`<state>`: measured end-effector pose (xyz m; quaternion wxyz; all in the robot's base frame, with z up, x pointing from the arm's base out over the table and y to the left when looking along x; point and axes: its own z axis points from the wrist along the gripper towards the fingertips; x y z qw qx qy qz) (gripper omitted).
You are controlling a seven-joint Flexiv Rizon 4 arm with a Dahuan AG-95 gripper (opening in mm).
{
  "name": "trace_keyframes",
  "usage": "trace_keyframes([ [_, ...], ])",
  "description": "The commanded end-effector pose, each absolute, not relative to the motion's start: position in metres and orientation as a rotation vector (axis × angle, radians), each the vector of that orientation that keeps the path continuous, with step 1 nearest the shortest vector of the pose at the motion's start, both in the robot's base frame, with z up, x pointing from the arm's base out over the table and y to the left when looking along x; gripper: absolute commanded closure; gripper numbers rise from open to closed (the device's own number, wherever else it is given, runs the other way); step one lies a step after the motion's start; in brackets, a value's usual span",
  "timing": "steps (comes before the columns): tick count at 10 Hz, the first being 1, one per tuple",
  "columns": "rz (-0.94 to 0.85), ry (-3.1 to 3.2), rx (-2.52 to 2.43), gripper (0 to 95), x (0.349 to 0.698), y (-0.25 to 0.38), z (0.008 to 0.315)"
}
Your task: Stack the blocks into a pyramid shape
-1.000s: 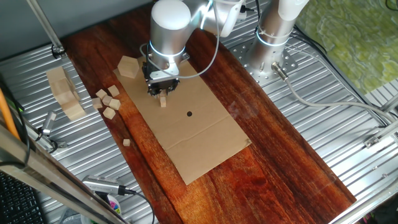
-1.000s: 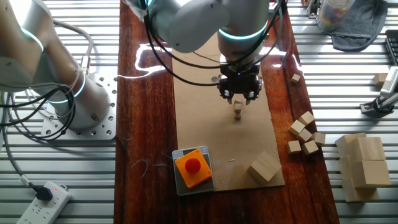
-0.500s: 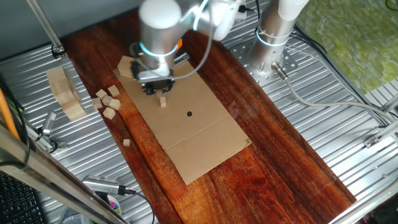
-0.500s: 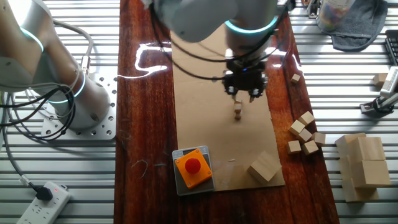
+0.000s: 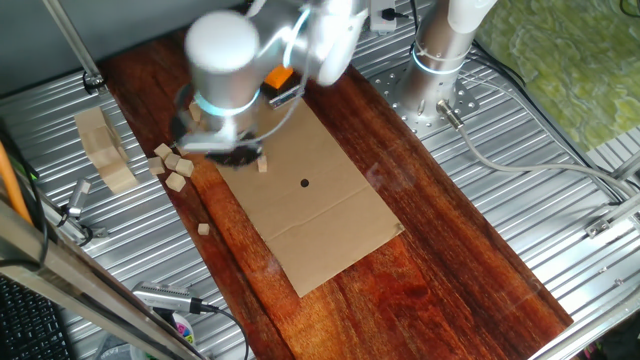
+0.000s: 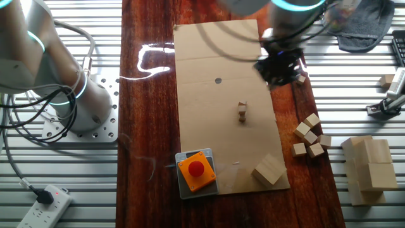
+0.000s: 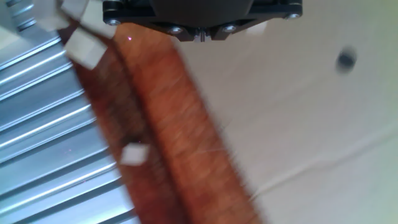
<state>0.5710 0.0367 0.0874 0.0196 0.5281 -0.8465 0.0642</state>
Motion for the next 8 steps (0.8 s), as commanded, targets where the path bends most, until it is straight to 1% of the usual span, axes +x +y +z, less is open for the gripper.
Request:
trace_keyframes([
  [1,0.159,-2.796,1.389,95.0,0.616,0.067,0.073],
  [3,0.134,-2.871,1.271,95.0,0.647,0.087,0.058],
  [4,0.118,-2.876,1.272,95.0,0.656,0.090,0.055],
  [7,0.125,-2.966,1.064,95.0,0.669,0.094,0.047],
  [8,0.092,-2.994,1.018,95.0,0.672,0.092,0.041],
])
